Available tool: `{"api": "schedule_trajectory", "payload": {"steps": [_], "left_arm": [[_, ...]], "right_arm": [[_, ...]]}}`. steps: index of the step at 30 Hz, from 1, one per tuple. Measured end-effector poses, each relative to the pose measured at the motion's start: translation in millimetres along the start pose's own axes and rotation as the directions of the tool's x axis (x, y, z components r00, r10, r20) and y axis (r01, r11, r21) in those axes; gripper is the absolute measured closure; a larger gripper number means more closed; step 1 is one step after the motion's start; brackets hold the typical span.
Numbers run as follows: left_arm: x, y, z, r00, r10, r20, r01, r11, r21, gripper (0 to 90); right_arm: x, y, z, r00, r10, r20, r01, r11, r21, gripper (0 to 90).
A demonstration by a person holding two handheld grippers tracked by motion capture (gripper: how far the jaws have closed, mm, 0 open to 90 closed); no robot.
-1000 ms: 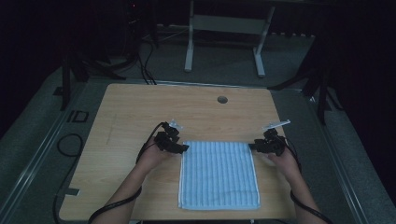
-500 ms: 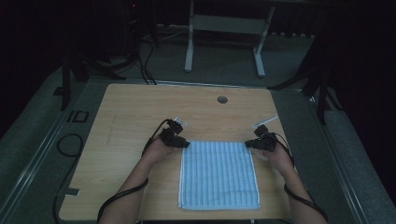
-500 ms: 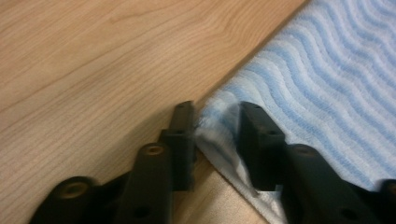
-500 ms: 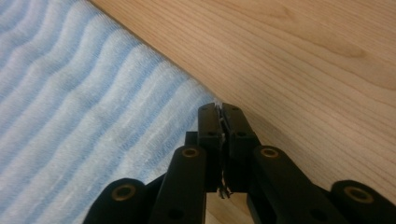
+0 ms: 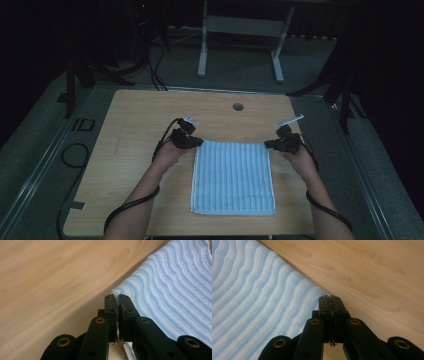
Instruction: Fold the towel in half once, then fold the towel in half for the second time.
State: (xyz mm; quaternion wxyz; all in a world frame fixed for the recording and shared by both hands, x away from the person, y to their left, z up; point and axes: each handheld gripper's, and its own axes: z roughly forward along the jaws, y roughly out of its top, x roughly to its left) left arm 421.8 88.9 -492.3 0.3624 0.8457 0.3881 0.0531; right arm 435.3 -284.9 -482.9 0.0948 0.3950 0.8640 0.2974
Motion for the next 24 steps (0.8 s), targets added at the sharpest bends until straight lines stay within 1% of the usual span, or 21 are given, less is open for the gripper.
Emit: {"api": "schedule_trajectory", "payload": {"steps": [1,2,3,5,6,7,8,9,10,11,12,13,15,16,17,18,19,21,22,23,24], "left_arm": [[-1.5,-1.6,-6.3,1.0,0.004,-0.002,-0.004,0.9998,-0.019,85.6],[-1.6,-2.1,-8.1,0.9999,0.016,0.006,-0.016,0.9998,-0.011,85.6],[-3.0,-2.8,-10.0,0.9998,0.017,-0.009,-0.017,0.9997,-0.019,85.6],[-3.3,-3.2,-15.0,0.9998,0.021,0.004,-0.021,0.9997,-0.015,85.6],[-4.6,-3.2,-17.6,0.9996,0.025,-0.013,-0.025,0.9994,-0.025,85.6],[-5.3,-3.0,-19.8,0.9998,0.021,-0.003,-0.021,0.9993,-0.03,85.6],[-6.4,-2.8,-22.1,0.9996,0.029,0.001,-0.029,0.9992,-0.027,85.6],[-8.2,-3.0,-24.3,0.9994,0.035,-0.007,-0.035,0.9987,-0.036,85.6],[-9.2,-3.3,-26.3,0.9993,0.037,0.009,-0.037,0.9987,-0.034,85.6],[-11.6,-4.1,-28.4,0.999,0.043,0.007,-0.043,0.9985,-0.035,85.6],[-14.4,-5.7,-30.8,0.9991,0.042,0.009,-0.041,0.998,-0.048,85.6],[-16.7,-7.3,-33.2,0.9982,0.053,0.028,-0.052,0.9977,-0.042,85.6],[-24.7,-12.9,-38.3,0.997,0.071,0.03,-0.069,0.9957,-0.062,85.6],[-28.2,-16.1,-41.0,0.9959,0.076,0.048,-0.073,0.9954,-0.062,85.6],[-32.5,-19.8,-43.7,0.9951,0.088,0.045,-0.085,0.9938,-0.072,85.6],[-32.5,-19.8,-43.7,0.9951,0.088,0.045,-0.085,0.9938,-0.072,85.6],[-37.4,-24.9,-47.6,0.994,0.085,0.068,-0.08,0.9939,-0.076,85.6],[-45.1,-32.2,-54.1,0.9917,0.09,0.091,-0.082,0.9923,-0.093,85.6],[-47.5,-34.5,-56.1,0.9896,0.095,0.107,-0.086,0.9921,-0.091,85.6],[-52.3,-38.6,-60.5,0.9881,0.107,0.111,-0.097,0.9907,-0.095,85.6],[-55.8,-42.0,-64.1,0.9866,0.106,0.124,-0.094,0.9902,-0.104,85.5]], "right_arm": [[0.9,0.7,-2.4,1.0,-0.004,0.0,0.004,1.0,-0.007,88.4],[3.9,1.3,-9.3,0.9999,-0.009,-0.006,0.009,1.0,-0.028,88.4],[5.3,1.4,-11.5,0.9998,-0.016,-0.007,0.016,0.999,-0.032,88.4],[8.4,1.3,-15.8,0.9995,-0.03,-0.002,0.03,0.999,-0.04,88.4],[9.5,1.2,-17.9,0.9994,-0.034,-0.002,0.034,0.998,-0.045,88.4],[11.1,0.8,-20.2,0.9994,-0.034,-0.004,0.034,0.998,-0.05,88.4],[12.9,0.3,-22.5,0.9993,-0.036,-0.004,0.036,0.998,-0.057,88.4],[14.5,-0.5,-24.9,0.9992,-0.04,-0.007,0.04,0.997,-0.063,88.4],[16.7,-1.8,-27.5,0.999,-0.045,-0.009,0.044,0.996,-0.072,88.4],[19.2,-3.3,-30.0,0.9987,-0.051,-0.011,0.049,0.995,-0.082,88.4],[21.7,-5.3,-32.8,0.9984,-0.055,-0.017,0.053,0.994,-0.091,88.4],[24.9,-8.0,-36.1,0.998,-0.058,-0.025,0.055,0.993,-0.104,88.4],[31.4,-15.3,-43.7,0.997,-0.069,-0.034,0.064,0.988,-0.137,88.4],[34.3,-19.1,-47.2,0.9967,-0.071,-0.041,0.064,0.986,-0.151,88.4],[37.7,-22.8,-50.9,0.9963,-0.074,-0.044,0.067,0.985,-0.158,88.4],[37.7,-22.8,-50.9,0.9963,-0.074,-0.044,0.067,0.985,-0.158,88.4],[41.8,-26.5,-55.1,0.9957,-0.083,-0.041,0.075,0.983,-0.167,88.4],[51.4,-35.2,-65.4,0.9943,-0.095,-0.047,0.085,0.978,-0.189,88.4],[57.2,-40.9,-71.2,0.9935,-0.096,-0.062,0.081,0.975,-0.206,88.4],[61.0,-44.4,-74.5,0.9921,-0.108,-0.065,0.092,0.973,-0.213,88.3],[67.6,-49.8,-79.5,0.9909,-0.122,-0.058,0.107,0.971,-0.215,88.4]]}}
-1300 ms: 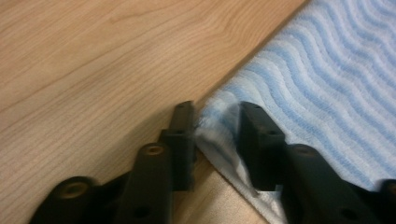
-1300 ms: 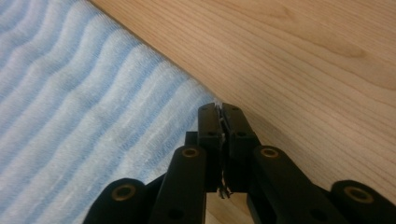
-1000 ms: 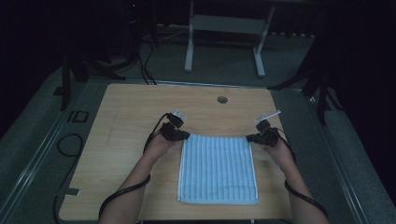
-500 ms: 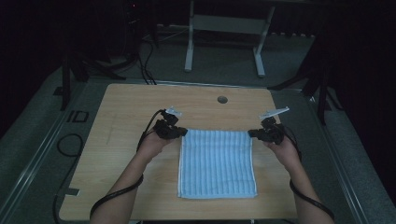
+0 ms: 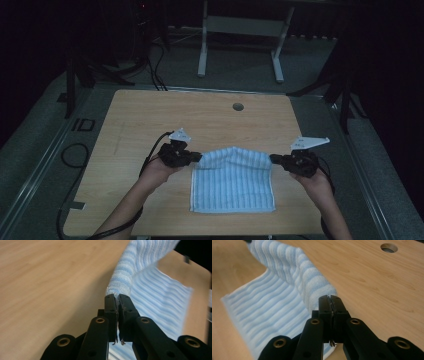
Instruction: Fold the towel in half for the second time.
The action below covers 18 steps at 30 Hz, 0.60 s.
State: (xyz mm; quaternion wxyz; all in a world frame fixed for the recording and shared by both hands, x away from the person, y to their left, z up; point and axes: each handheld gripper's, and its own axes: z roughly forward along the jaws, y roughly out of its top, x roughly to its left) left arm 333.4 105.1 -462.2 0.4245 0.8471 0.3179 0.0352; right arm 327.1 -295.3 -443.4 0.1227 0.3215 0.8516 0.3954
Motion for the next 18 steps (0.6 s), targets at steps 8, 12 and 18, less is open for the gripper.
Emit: {"api": "schedule_trajectory", "payload": {"steps": [8,12,18], "left_arm": [[-22.6,-25.9,-21.6,0.9976,0.027,0.064,-0.026,0.9995,-0.017,85.5],[-33.8,-41.8,-21.5,0.9945,0.022,0.102,-0.021,0.9997,-0.011,85.4],[-51.0,-61.8,-10.3,0.9902,0.026,0.138,-0.032,0.9989,0.036,84.8]], "right_arm": [[35.7,-24.0,-33.4,0.9988,-0.048,0.004,0.048,0.999,-0.025,88.3],[44.8,-51.0,-34.5,0.9988,-0.025,-0.042,0.026,0.999,0.032,88.3],[47.9,-74.1,-28.8,0.9977,0.016,-0.065,-0.011,0.997,0.073,88.3]]}}
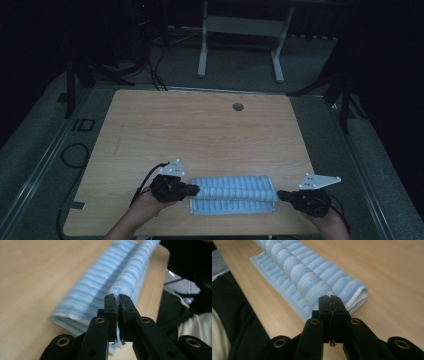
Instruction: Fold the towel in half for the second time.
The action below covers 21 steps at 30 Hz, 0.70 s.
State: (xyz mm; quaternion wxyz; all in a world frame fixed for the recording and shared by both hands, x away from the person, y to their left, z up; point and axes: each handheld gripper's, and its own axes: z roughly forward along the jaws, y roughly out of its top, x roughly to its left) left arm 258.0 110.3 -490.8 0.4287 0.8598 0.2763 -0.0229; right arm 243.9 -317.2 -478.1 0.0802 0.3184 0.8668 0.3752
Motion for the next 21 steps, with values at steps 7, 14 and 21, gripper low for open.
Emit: {"api": "schedule_trajectory", "payload": {"steps": [7,14,21], "left_arm": [[-2.5,-14.5,6.6,1.0,-0.003,0.001,0.003,0.9994,0.034,84.9],[-9.2,-14.0,6.6,0.9993,0.037,0.002,-0.037,0.9945,0.098,64.2],[-9.6,0.6,15.2,0.9995,0.028,-0.013,-0.027,0.9976,0.064,44.7]], "right_arm": [[6.1,-17.3,11.6,0.9989,0.028,-0.038,-0.026,0.999,0.04,88.2],[6.6,-21.2,7.1,0.9992,0.033,-0.024,-0.032,0.999,0.03,71.9],[1.0,4.3,13.7,1.0,0.001,-0.002,-0.001,1.0,-0.007,65.4]]}}
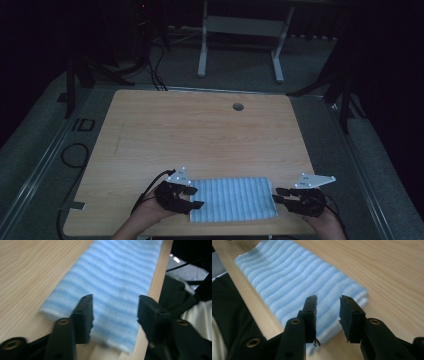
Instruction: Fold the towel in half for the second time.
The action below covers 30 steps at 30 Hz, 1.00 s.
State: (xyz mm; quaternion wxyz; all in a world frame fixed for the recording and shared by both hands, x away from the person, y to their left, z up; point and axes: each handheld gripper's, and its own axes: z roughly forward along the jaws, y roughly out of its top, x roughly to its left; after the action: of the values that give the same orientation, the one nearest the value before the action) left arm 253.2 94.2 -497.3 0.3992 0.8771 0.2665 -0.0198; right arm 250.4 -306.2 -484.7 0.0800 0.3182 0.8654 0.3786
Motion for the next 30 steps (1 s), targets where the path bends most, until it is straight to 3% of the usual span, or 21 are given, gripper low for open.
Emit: {"api": "schedule_trajectory", "payload": {"steps": [5,12,14,16,21,30], "left_arm": [[5.5,-0.6,23.5,0.9999,0.011,-0.008,-0.01,0.999,0.043,41.0],[20.8,-8.1,45.2,0.9993,-0.024,-0.027,0.026,0.996,0.086,41.9],[24.3,-9.1,45.9,0.9993,-0.026,-0.028,0.028,0.9967,0.076,43.0],[29.2,-9.2,44.6,0.9986,-0.039,-0.037,0.041,0.9968,0.068,43.0],[41.2,-9.2,40.4,0.9978,-0.046,-0.048,0.05,0.9966,0.066,43.5],[65.7,-6.5,34.9,0.9958,-0.059,-0.071,0.063,0.9964,0.056,43.9]], "right_arm": [[-2.9,4.4,27.1,0.9996,-0.012,-0.027,0.013,0.999,0.036,62.5],[-19.8,6.3,61.7,0.9995,-0.006,-0.03,0.009,0.996,0.09,60.5],[-22.0,3.9,73.7,0.9997,-0.014,-0.019,0.016,0.992,0.129,60.4],[-23.7,4.6,77.2,0.9998,0.007,-0.021,-0.004,0.994,0.105,60.2],[-25.4,12.2,83.9,0.9997,-0.024,-0.002,0.024,0.994,0.11,59.5],[-31.4,28.6,99.3,0.9994,-0.034,0.001,0.034,0.993,0.116,57.9]]}}
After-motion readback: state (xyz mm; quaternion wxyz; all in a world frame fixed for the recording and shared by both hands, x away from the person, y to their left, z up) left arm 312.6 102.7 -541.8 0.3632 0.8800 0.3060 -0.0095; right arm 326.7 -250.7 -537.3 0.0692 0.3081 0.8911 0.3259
